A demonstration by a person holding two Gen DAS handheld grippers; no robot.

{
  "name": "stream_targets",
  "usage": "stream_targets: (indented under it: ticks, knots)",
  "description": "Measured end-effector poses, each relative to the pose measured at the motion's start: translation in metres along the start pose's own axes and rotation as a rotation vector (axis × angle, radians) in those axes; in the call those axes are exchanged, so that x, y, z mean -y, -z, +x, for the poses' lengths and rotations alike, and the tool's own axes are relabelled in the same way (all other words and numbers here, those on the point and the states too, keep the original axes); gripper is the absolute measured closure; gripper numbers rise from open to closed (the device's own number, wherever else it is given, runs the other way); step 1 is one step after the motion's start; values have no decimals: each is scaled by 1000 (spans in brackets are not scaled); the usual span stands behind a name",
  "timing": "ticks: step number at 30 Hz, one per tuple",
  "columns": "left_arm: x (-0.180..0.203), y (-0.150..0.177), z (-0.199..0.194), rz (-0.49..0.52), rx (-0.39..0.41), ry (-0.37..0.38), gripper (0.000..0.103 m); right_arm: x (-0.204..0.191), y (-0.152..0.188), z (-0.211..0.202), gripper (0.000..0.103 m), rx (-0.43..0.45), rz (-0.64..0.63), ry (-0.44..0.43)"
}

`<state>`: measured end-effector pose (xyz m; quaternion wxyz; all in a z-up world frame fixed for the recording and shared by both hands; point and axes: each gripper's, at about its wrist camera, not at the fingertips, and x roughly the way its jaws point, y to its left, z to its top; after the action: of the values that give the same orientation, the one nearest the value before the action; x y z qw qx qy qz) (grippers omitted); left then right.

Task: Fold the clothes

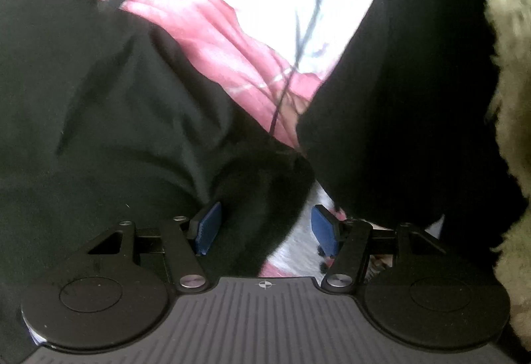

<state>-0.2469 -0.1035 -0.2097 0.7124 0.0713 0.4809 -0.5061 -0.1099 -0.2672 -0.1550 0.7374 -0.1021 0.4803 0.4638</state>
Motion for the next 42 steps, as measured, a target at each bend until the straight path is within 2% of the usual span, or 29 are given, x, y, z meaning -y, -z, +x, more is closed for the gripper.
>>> stream_targets:
  ticks: [1, 3, 4, 7, 9, 10, 12, 14, 15, 17, 19, 21, 23, 25, 28, 29, 30, 32, 33, 35, 38, 42]
  knots:
    - [2, 2, 1, 1, -4, 5, 43, -12, 5, 12, 88, -87, -88, -1]
    - [6, 4, 2, 17, -8, 3, 43, -28, 25, 33, 89, -322, -282, 76]
    - [7, 5, 1, 17, -6, 4, 43, -32, 33, 30, 88, -360, -360, 97]
    - [5, 8, -2, -14, 3, 9, 43, -29, 35, 27, 88, -604, -399, 166]
    - [4, 9, -4, -22, 6, 13, 43, -35, 32, 21, 88, -608, -481, 210]
    - [4, 8, -6, -20, 9, 14, 43, -38, 26, 19, 87, -569, -480, 207]
    - [4, 8, -4, -27, 11, 23, 43, -48, 13, 20, 84, -445, -449, 124]
    - [5, 6, 0, -30, 5, 20, 43, -63, 12, 30, 82, -373, -440, -5]
    - [6, 6, 2, -30, 3, 17, 42, -69, 19, 39, 82, -384, -448, -70]
    - [10, 7, 3, -21, -7, 14, 42, -72, 39, 56, 82, -526, -508, -74]
    - [12, 8, -3, -20, -19, 28, 42, -66, 48, 50, 82, -589, -535, -83]
    - [9, 8, -11, -48, -30, 29, 44, -54, 35, 45, 82, -660, -466, -71]
    - [3, 5, -20, -76, -17, 23, 44, -54, 21, 30, 81, -573, -488, -30]
    - [-4, 2, -28, -109, 3, 11, 43, -50, 5, 26, 78, -445, -423, -41]
    - [-14, 4, -21, -179, -10, 0, 43, -51, 10, 42, 67, -442, -368, -73]
    - [-15, 7, -17, -193, -23, 3, 43, -52, 12, 47, 66, -444, -350, -84]
    - [-16, 10, -12, -207, -37, 7, 43, -55, 22, 52, 66, -504, -372, -81]
    - [-9, 12, -14, -154, -38, 4, 42, -55, 28, 41, 66, -523, -412, -101]
    - [-5, 12, -15, -130, -43, 6, 42, -50, 22, 37, 66, -544, -374, -114]
    - [-8, 7, -20, -140, -50, 18, 42, -36, 4, 23, 66, -500, -289, -92]
    - [-22, -5, -33, -153, -14, -10, 43, -1, -33, -13, 63, -312, -118, 38]
    - [-48, -37, -56, -178, 91, -94, 43, 44, -71, -43, 63, -103, 72, 205]
